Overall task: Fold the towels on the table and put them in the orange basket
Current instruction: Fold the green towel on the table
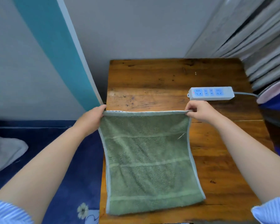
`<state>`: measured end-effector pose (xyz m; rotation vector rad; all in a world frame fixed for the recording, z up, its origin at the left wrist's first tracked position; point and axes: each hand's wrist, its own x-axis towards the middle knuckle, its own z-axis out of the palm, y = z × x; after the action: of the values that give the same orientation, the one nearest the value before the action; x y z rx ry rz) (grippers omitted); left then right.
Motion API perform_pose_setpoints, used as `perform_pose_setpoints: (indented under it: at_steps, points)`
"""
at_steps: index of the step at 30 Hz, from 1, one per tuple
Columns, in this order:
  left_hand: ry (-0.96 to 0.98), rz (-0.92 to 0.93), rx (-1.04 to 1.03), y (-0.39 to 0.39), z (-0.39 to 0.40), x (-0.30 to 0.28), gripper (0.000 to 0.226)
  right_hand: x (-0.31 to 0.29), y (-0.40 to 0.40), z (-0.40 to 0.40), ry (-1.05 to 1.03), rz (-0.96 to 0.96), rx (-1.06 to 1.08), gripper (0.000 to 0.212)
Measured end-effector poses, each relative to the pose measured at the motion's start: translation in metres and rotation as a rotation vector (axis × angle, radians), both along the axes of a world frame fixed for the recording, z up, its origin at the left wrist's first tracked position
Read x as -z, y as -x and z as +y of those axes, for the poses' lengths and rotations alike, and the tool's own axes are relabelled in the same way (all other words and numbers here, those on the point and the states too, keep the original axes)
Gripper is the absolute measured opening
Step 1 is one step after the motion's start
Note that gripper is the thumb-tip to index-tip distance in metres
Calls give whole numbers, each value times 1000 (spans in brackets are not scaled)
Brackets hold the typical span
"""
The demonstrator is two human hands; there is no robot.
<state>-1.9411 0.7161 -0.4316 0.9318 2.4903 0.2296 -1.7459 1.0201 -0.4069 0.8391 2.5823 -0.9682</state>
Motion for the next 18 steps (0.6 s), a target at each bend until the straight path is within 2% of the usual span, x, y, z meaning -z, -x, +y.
perform_pose_setpoints:
  at_steps: [8,10,13,15,18]
  points:
    - [83,217,169,-12,42,-75,12,-63,-26,25,-114,-206,-203,12]
    - [64,252,193,-17,47,-86,17,-67,-38,25,-125,-196,-203,19]
    - [44,320,215,-24,48,-94,21,-71,-47,29,-177,-142,-167,8]
    - [55,360,213,-28,51,-103,25,-80,-44,33,-259,-137,-162,12]
    - [85,431,202,-32,66,-124,17,-105,-31,34,-422,-152,-143,18]
